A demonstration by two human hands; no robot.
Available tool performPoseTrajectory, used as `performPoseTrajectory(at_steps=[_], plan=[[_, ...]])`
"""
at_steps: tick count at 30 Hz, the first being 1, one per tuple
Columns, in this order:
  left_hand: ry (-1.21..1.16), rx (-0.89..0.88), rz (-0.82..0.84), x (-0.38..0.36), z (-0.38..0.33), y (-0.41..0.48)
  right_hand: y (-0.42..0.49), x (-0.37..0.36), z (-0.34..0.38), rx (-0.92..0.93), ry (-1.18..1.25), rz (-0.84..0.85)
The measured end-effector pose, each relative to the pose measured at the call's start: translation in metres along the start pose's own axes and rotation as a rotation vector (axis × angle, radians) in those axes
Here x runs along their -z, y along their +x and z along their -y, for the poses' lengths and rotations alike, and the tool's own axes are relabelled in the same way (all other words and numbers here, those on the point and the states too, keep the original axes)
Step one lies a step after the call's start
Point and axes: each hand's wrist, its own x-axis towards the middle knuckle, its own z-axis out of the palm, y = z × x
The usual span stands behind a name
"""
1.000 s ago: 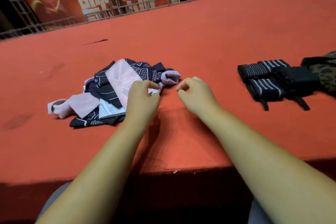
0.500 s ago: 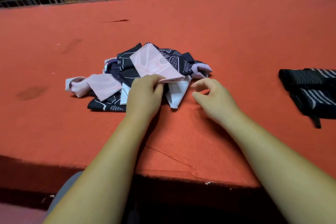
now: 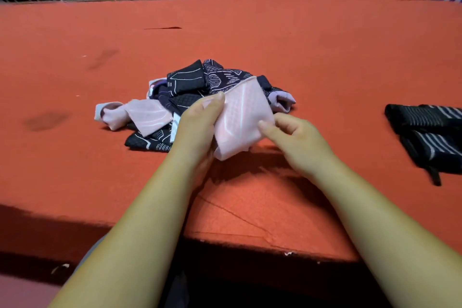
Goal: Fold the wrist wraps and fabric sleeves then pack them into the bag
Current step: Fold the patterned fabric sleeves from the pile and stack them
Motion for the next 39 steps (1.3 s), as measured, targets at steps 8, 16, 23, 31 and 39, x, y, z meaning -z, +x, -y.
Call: performPoseTrajectory(at_steps=[8,16,23,31,39], plan=[[0.260,-0.117,0.203,-0.020,0.014,-0.014,0.006,0.016,0.000,-0.146,0.128,-0.394],[0.480,-0.176,0.058,-0.022,0.024,-0.015,-0.002,0.025,-0.013,-0.206,0.154,-0.225],[0.627,-0.331,0.015,-0.026,0.015,-0.014,-0.001,0.036,-0.013,0.026,-0.131,-0.161],[0.721,-0.439,0.069,-0.025,0.009,-0.016,-0.002,0.044,-0.008,0.032,-0.157,-0.193],[0.773,-0.509,0.029,-0.028,0.008,-0.017,-0.002,0.045,-0.007,0.075,-0.052,-0.100]])
